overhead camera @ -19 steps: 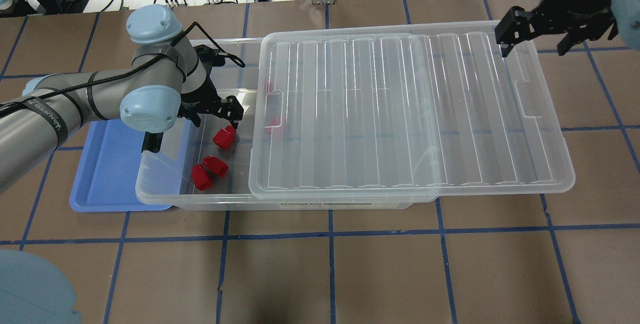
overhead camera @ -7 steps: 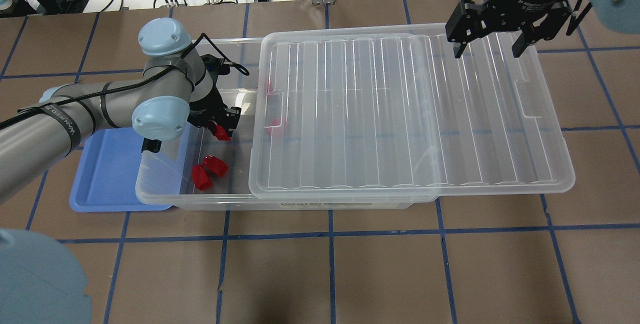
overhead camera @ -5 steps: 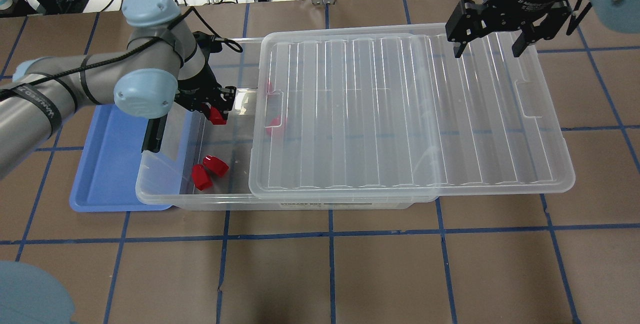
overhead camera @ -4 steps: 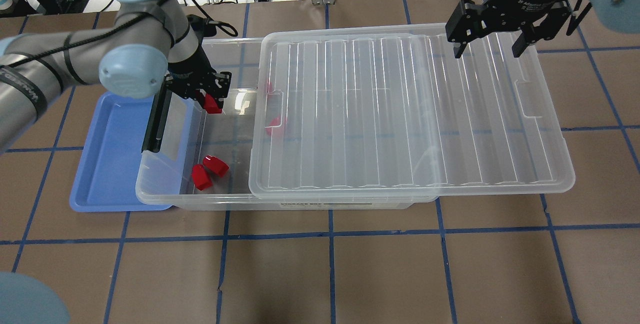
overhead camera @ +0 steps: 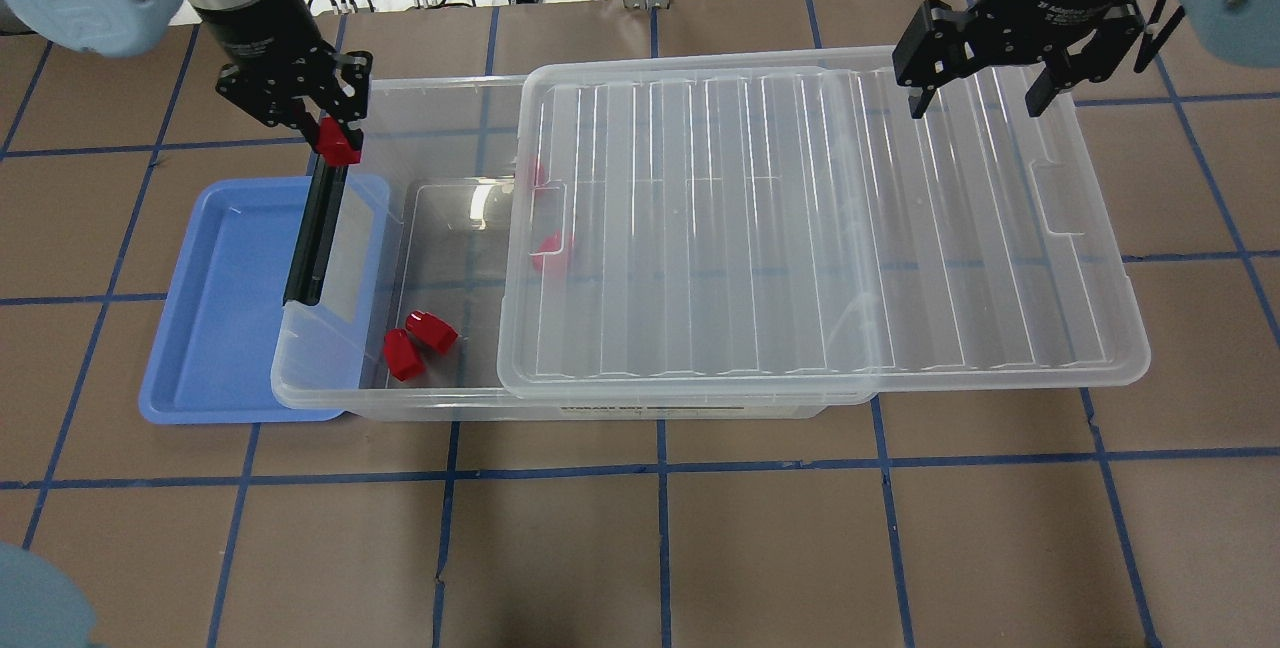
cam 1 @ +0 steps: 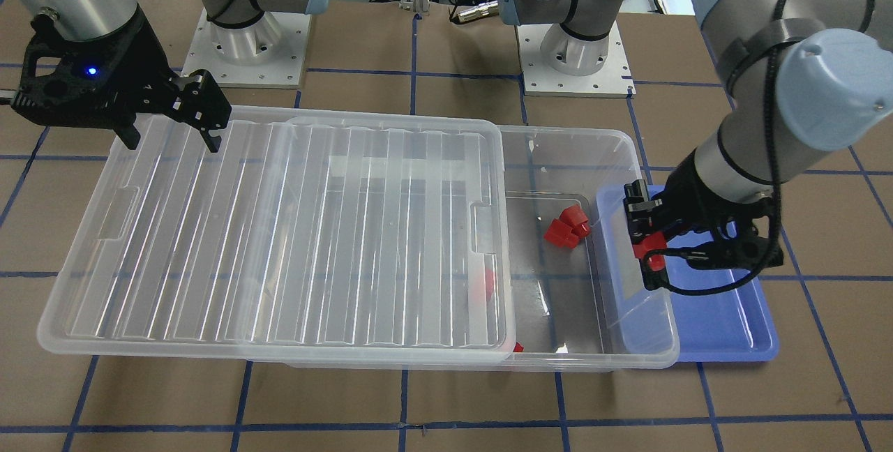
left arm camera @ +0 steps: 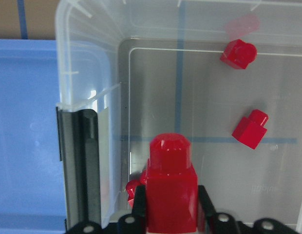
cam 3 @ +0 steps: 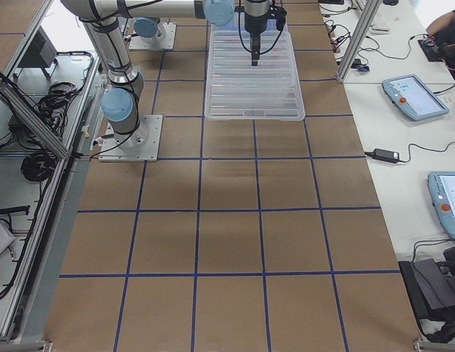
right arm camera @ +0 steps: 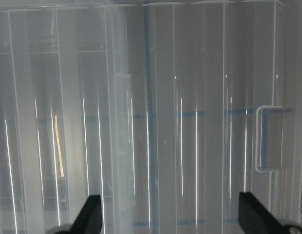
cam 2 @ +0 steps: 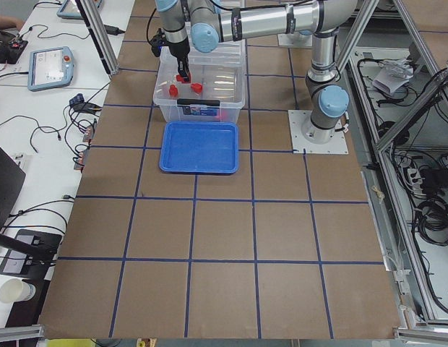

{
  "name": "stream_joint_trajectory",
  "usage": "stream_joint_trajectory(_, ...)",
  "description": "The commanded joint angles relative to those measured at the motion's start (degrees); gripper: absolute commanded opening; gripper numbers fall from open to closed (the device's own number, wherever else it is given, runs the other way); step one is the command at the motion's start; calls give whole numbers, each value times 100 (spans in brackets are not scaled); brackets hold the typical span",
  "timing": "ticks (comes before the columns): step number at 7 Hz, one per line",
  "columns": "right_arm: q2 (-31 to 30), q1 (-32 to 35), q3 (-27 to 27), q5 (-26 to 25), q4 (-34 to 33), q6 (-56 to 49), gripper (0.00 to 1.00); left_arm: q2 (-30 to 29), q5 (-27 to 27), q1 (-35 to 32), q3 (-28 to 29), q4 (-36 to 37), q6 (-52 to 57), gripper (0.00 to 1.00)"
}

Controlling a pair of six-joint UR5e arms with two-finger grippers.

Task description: Place red block in blue tray from box

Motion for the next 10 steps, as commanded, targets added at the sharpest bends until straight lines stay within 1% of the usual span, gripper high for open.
stream_joint_trajectory(1, 16, -170, -2, -63, 13, -159, 100, 11, -16, 962, -200, 67, 1217, 16)
stream_joint_trajectory(2, 7, -641, -54, -229, 283, -856, 100, -76, -60, 1341, -472, 207, 1881, 13)
stream_joint_trajectory(3, -2, -1115, -107, -213, 399, -1054, 100, -138, -69, 1710, -840, 931, 2471, 13)
stream_joint_trajectory(4, 7, -1460, -90, -256, 313, -1396, 100, -165, -87, 1879, -1374, 1573, 2512, 13)
stream_joint_trajectory(5, 77, -1907, -29, -266, 295, -2452, 100, -217, -78, 1889, -1936, 2519, 2538, 13)
stream_joint_trajectory(6, 103, -2268, 33, -266, 164, -2993, 100, -226, -95, 1898, -2438, 3094, 2443, 13)
stream_joint_trajectory(7, 147, -2480, 216, -527, 145, -3016, 100, -270, -87, 1898, -2695, 3283, 2451, 16)
stream_joint_trajectory(8, 174, -2535, 548, -651, -3, -2999, 100, -331, -78, 1898, -2672, 3354, 2451, 59)
stream_joint_trajectory(9, 165, -2535, 969, -661, -613, -2999, 100, -271, -95, 1898, -2619, 3346, 2346, 90)
stream_joint_trajectory(10, 270, -2527, 1356, -661, -950, -2999, 100, -88, -43, 1741, -2445, 3181, 2023, 91)
